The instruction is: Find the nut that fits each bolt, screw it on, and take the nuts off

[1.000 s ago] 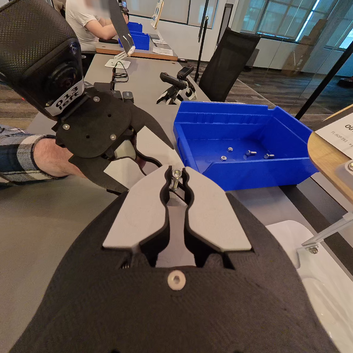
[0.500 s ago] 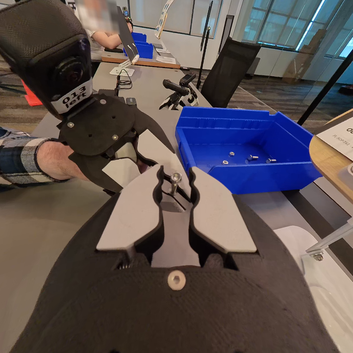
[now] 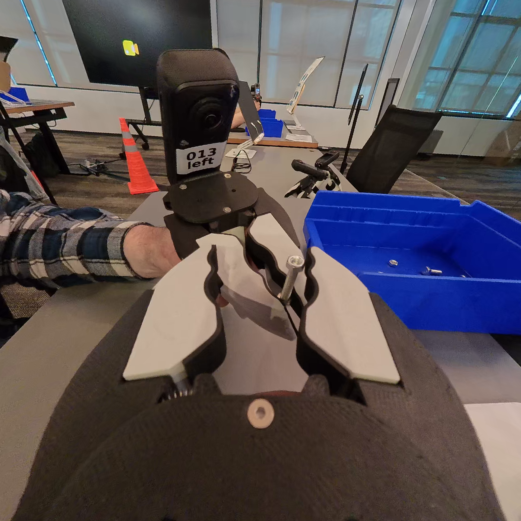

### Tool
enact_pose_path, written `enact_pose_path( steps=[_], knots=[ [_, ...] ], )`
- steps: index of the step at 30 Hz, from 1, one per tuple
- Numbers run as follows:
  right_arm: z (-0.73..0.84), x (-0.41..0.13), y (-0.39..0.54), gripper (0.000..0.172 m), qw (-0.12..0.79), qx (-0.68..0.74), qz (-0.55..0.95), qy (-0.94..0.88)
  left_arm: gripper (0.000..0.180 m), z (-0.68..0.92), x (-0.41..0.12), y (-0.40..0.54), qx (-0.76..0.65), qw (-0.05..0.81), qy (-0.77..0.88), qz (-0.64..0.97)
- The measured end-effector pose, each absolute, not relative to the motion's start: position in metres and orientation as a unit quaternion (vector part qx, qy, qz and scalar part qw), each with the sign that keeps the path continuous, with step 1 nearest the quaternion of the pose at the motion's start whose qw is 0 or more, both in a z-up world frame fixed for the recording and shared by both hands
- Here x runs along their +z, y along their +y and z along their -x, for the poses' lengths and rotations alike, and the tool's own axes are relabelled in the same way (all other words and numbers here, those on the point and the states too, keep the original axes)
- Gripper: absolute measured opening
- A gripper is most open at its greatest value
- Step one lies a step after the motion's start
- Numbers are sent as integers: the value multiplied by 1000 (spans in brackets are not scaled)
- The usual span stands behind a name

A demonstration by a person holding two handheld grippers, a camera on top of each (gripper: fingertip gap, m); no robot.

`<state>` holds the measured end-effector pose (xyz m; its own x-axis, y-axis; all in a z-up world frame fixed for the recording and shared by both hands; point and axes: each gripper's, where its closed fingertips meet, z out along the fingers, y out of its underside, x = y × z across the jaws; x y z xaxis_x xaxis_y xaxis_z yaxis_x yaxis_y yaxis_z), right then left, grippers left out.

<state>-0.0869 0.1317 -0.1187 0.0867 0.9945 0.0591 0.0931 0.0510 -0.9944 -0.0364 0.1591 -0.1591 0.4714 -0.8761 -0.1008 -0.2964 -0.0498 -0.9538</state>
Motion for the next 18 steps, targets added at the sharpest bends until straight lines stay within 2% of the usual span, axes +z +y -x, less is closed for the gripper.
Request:
enact_pose_path(
  steps=[18],
  knots=[
    [79,-117,135,49,515,455,521,-507,9,41,-157,162,-297,526,419,678]
  ],
)
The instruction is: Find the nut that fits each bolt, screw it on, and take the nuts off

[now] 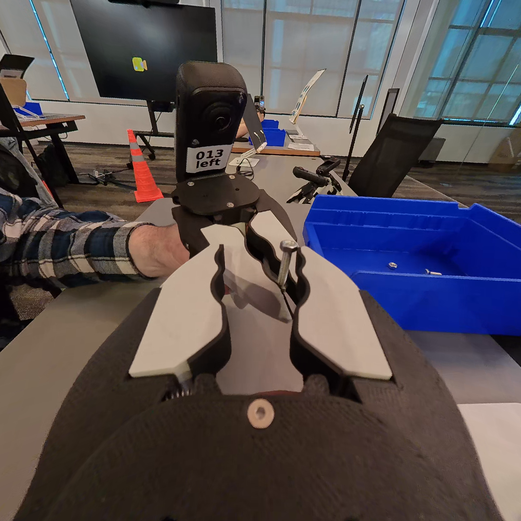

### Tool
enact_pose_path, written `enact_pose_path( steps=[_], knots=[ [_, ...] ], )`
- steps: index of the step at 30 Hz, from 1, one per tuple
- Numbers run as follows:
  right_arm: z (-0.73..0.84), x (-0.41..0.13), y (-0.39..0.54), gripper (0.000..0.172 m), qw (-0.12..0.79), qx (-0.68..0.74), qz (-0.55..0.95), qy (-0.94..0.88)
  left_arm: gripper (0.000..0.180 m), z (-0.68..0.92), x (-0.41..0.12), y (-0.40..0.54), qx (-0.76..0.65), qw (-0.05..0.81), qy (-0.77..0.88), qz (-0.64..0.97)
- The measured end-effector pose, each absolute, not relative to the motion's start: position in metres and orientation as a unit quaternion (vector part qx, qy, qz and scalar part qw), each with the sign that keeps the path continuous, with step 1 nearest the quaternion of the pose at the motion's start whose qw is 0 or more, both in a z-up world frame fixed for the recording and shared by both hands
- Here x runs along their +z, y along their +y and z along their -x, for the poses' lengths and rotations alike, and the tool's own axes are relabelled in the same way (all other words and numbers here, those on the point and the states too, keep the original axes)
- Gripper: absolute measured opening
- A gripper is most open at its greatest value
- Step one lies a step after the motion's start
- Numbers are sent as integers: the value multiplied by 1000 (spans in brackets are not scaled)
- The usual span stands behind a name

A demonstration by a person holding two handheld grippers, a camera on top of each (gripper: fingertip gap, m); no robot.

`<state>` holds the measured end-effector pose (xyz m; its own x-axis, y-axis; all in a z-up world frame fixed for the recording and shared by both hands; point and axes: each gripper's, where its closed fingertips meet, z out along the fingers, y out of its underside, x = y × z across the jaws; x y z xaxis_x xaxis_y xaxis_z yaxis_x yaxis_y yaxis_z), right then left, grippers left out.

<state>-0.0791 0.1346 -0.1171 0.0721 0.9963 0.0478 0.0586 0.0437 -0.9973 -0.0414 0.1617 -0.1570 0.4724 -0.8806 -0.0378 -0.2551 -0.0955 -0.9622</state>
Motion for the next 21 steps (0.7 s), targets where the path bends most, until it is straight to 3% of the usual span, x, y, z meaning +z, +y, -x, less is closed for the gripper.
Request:
enact_pose_path(
  steps=[6,14,21],
  knots=[
    [73,-116,137,40,522,455,514,-507,9,44,-157,164,-302,525,412,681],
    [76,-119,138,61,519,464,517,-497,9,36,-165,158,-303,506,431,683],
    [79,-121,131,59,511,470,509,-510,10,33,-168,157,-306,499,435,684]
  ],
)
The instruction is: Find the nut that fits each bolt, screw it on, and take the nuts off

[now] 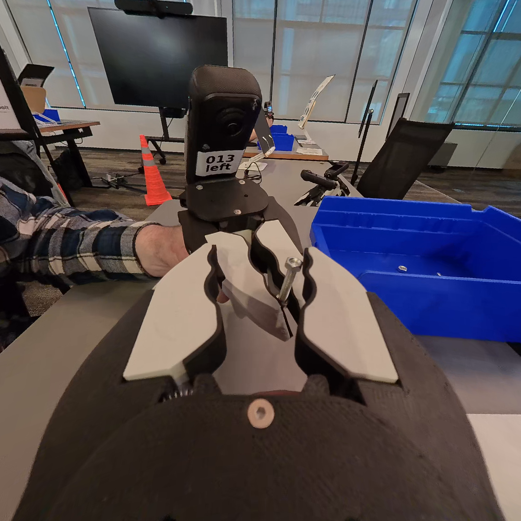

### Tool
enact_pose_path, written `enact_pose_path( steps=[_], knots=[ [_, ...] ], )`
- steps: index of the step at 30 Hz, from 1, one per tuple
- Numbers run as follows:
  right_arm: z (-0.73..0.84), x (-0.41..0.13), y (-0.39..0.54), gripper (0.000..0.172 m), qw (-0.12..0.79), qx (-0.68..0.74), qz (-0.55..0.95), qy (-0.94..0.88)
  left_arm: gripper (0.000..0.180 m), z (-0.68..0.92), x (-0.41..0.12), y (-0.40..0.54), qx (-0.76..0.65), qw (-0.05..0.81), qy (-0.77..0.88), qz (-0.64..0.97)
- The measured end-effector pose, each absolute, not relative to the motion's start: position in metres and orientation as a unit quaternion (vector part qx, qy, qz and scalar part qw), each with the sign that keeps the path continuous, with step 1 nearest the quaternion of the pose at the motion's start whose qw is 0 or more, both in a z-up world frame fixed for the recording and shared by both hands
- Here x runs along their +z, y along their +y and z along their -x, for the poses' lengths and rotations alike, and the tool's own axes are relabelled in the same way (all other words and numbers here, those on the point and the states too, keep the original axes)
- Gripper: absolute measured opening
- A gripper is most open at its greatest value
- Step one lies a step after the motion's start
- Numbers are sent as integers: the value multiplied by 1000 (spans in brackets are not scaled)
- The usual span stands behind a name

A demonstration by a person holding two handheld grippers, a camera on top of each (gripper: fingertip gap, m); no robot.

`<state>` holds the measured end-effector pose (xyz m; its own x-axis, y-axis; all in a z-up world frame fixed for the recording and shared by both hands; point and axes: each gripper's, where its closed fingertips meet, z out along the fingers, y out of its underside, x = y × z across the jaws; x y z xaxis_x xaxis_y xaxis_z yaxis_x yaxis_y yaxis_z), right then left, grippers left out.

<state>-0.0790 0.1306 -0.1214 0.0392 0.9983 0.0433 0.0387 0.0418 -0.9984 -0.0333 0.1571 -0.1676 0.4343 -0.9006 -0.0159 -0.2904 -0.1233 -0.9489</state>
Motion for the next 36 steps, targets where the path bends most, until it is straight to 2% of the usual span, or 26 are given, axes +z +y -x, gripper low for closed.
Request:
enact_pose_path(
  steps=[11,16,20,25,28,36],
  knots=[
    [75,-120,132,56,509,472,507,-510,9,38,-165,160,-310,503,424,687],
    [72,-119,134,52,513,471,506,-509,10,41,-164,162,-312,504,418,688],
    [68,-117,136,42,520,471,500,-506,10,43,-163,163,-317,505,413,688],
    [69,-116,140,61,520,478,508,-493,10,39,-166,159,-317,499,425,686],
    [73,-120,134,66,507,484,506,-503,10,35,-168,157,-314,495,432,685],
    [73,-119,128,59,502,491,493,-513,9,40,-165,160,-319,498,419,689]
  ],
)
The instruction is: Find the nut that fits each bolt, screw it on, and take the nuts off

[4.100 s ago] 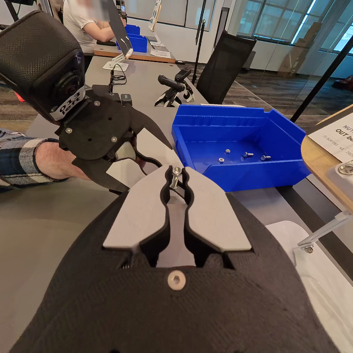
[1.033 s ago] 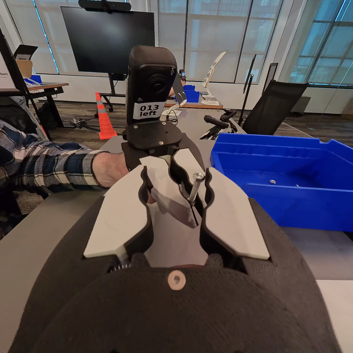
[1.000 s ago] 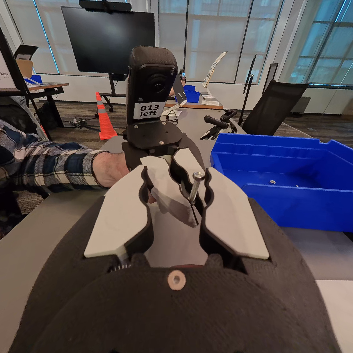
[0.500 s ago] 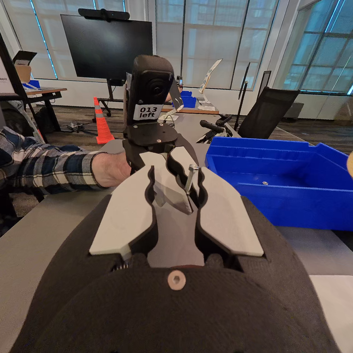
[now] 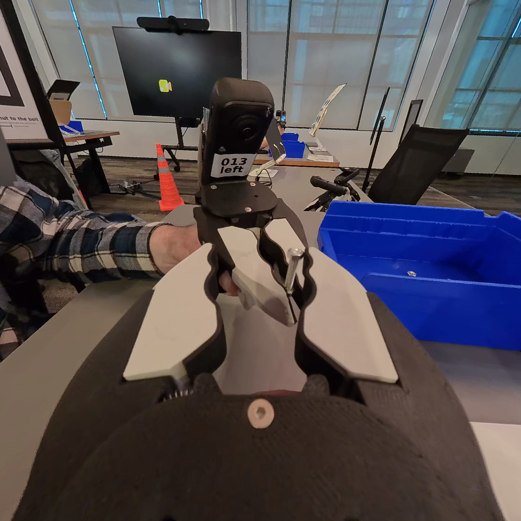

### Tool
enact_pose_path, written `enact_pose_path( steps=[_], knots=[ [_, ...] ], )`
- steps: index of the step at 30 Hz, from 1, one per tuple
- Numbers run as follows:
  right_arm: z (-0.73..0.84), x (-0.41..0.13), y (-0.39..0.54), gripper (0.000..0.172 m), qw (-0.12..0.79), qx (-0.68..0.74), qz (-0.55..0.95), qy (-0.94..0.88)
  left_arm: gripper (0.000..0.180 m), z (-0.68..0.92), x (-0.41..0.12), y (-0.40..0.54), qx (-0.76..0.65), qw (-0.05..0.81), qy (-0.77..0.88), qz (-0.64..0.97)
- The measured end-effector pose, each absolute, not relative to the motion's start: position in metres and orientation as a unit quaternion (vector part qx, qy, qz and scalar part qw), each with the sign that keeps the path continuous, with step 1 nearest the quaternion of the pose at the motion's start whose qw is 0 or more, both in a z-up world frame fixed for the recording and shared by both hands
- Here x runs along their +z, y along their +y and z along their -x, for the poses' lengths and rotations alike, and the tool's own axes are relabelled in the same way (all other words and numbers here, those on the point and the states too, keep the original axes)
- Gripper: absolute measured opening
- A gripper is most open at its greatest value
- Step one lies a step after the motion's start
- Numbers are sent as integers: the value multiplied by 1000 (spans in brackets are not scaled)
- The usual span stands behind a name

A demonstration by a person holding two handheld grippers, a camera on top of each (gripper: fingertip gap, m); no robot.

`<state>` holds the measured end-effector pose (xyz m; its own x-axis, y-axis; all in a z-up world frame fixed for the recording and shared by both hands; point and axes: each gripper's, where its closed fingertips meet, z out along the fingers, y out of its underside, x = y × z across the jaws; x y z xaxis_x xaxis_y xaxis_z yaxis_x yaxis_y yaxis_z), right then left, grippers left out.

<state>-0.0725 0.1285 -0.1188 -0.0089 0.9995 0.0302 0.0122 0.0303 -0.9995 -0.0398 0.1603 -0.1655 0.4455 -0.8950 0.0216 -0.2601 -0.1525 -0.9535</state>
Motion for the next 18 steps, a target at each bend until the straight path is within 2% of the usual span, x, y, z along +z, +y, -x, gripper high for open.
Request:
enact_pose_path(
  steps=[4,6,10,18],
  knots=[
    [66,-114,129,44,502,507,480,-511,10,43,-163,162,-327,499,409,691],
    [65,-113,133,49,507,505,487,-501,9,43,-163,162,-328,499,409,690],
    [70,-118,136,70,505,500,500,-496,9,37,-166,157,-326,492,425,686],
    [74,-121,126,64,495,499,488,-518,10,40,-166,160,-327,493,415,692]
  ],
)
